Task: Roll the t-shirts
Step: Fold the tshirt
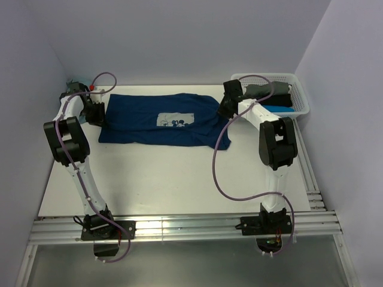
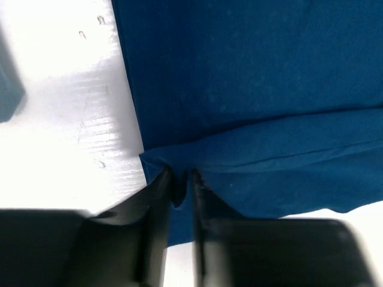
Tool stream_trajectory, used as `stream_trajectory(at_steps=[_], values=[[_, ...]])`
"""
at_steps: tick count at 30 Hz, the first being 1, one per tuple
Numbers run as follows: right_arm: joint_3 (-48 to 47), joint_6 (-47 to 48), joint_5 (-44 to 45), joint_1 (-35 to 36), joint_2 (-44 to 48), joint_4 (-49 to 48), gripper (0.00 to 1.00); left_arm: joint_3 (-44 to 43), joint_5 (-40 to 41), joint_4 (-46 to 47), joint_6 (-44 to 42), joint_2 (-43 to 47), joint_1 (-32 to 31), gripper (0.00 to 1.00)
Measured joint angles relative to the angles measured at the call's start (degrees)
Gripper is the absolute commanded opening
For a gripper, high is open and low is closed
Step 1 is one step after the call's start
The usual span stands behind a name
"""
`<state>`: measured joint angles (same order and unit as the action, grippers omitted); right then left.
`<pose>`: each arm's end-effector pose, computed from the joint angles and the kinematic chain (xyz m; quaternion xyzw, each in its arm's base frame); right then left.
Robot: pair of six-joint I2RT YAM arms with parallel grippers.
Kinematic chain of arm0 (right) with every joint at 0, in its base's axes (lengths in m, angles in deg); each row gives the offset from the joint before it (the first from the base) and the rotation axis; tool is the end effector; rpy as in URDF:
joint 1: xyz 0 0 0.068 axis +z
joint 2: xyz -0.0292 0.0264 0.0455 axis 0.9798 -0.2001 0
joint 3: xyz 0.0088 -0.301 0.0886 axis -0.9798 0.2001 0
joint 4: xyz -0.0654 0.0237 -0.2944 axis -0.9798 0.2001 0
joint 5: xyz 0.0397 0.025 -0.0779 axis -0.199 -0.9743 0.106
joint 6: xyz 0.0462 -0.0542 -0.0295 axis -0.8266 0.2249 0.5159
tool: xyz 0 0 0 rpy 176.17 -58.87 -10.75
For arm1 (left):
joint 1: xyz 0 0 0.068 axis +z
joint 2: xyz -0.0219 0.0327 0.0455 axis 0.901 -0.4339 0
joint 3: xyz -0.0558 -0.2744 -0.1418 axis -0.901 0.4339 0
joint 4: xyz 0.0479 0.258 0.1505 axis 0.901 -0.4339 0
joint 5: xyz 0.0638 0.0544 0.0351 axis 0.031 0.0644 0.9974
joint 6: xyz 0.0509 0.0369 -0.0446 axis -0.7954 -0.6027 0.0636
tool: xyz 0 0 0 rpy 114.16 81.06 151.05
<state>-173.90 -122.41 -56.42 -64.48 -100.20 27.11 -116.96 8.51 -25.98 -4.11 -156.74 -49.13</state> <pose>0.5200 0.1266 0.2073 0.1957 0.9174 0.1323 0.3204 0.5374 0.1240 0.1768 0.0196 0.9719 -0.1100 0.2071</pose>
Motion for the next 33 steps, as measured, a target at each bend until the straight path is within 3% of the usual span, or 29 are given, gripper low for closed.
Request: stream_trajectory(at_steps=[1, 2, 5, 16, 24, 33], values=[[-0.3, 0.1, 0.0, 0.0, -0.3, 0.2, 0.43, 0.0, 0.1, 0.2, 0.1, 0.0, 0.0, 0.35], [-0.6, 0.1, 0.0, 0.0, -0.6, 0.3, 0.48, 0.1, 0.1, 0.5, 0.2, 0.0, 0.0, 0.43], [-0.7, 0.4, 0.0, 0.0, -0.7, 0.3, 0.57, 0.9, 0.4, 2.1, 0.3, 0.2, 0.0, 0.53], [5.7, -0.2, 1.0, 2.7, 5.4, -0.3, 0.45, 6.2, 1.7, 5.1, 0.3, 6.7, 0.0, 0.56], [10.8, -2.2, -0.3, 9.8, 5.7, -2.5, 0.43, 7.8, 2.0, 5.2, -0.1, 12.3, 0.2, 0.56], [14.1, -4.1, -0.2, 10.6, 5.1, -4.6, 0.45, 11.3, 2.0, 5.0, -0.2, 13.6, 0.6, 0.54]])
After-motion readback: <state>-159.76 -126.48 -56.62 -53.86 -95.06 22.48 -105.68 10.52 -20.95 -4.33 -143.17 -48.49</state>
